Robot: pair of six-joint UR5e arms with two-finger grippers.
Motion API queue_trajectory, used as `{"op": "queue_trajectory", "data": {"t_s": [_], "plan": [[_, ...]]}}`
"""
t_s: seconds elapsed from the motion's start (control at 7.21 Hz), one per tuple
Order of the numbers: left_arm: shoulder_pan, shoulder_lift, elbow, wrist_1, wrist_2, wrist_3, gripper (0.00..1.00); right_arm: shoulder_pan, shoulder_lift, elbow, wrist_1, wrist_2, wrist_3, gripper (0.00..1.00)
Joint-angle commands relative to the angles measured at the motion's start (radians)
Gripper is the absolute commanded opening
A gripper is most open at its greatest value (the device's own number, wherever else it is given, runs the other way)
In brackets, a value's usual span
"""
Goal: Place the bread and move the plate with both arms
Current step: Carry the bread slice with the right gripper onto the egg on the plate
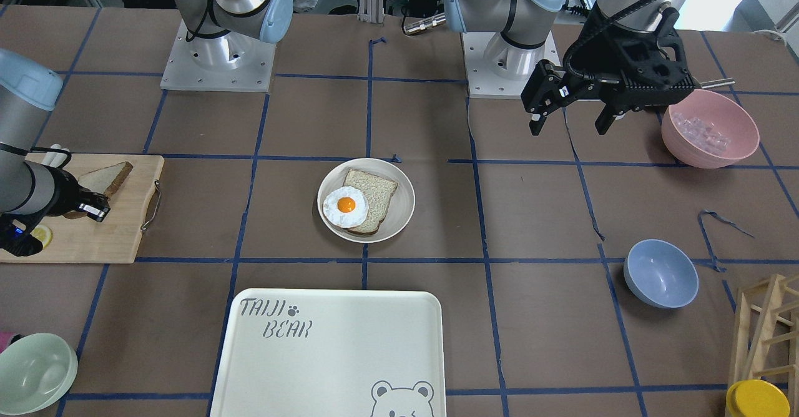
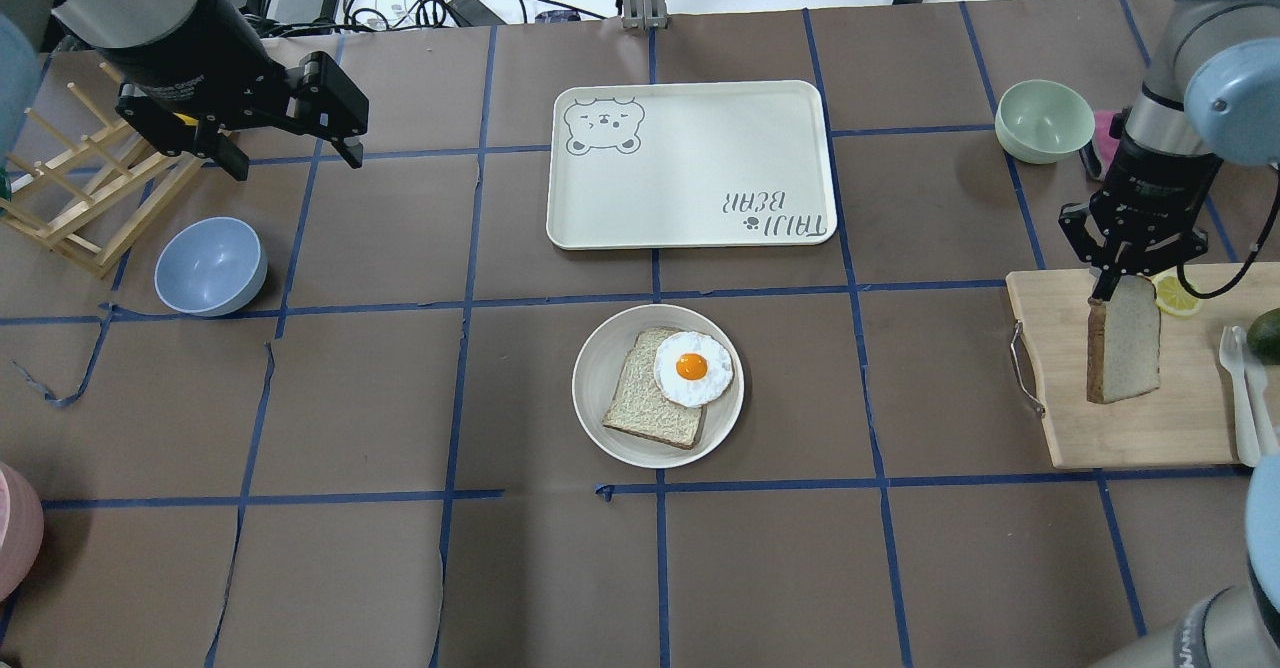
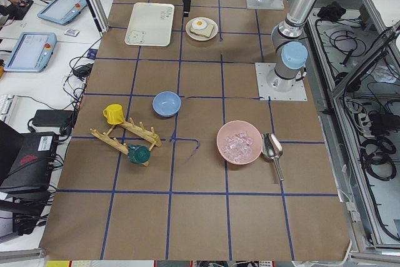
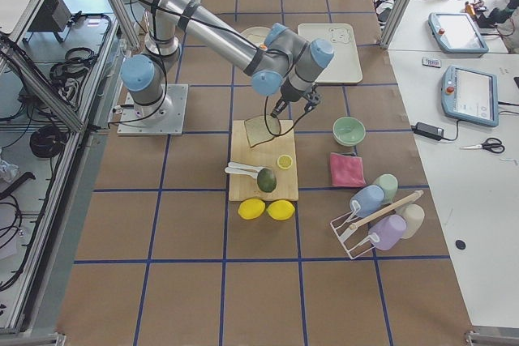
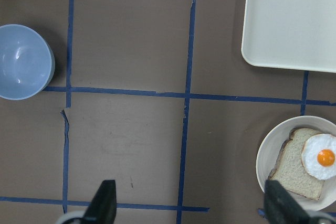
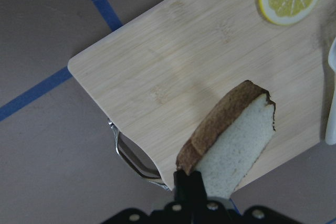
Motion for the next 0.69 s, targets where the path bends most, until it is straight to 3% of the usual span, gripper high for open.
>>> {"op": "queue_trajectory", "data": {"t_s": [0.0, 0.28, 0.55], "plan": [[0.0, 0.001, -0.001, -0.001, 0.0, 0.0, 1.0, 0.052, -0.006, -0.135, 0.148, 0.052, 0.044, 0.0], [0.0, 0.0, 0.001, -0.001, 0.0, 0.002, 1.0, 0.241, -0.006, -0.239, 0.263, 0.097, 0.293, 0.0], [0.0, 0.0, 0.001, -0.003, 0.0, 0.005, 1.0, 0.366, -0.001, -0.258, 0.272, 0.214, 0.475, 0.0]]}}
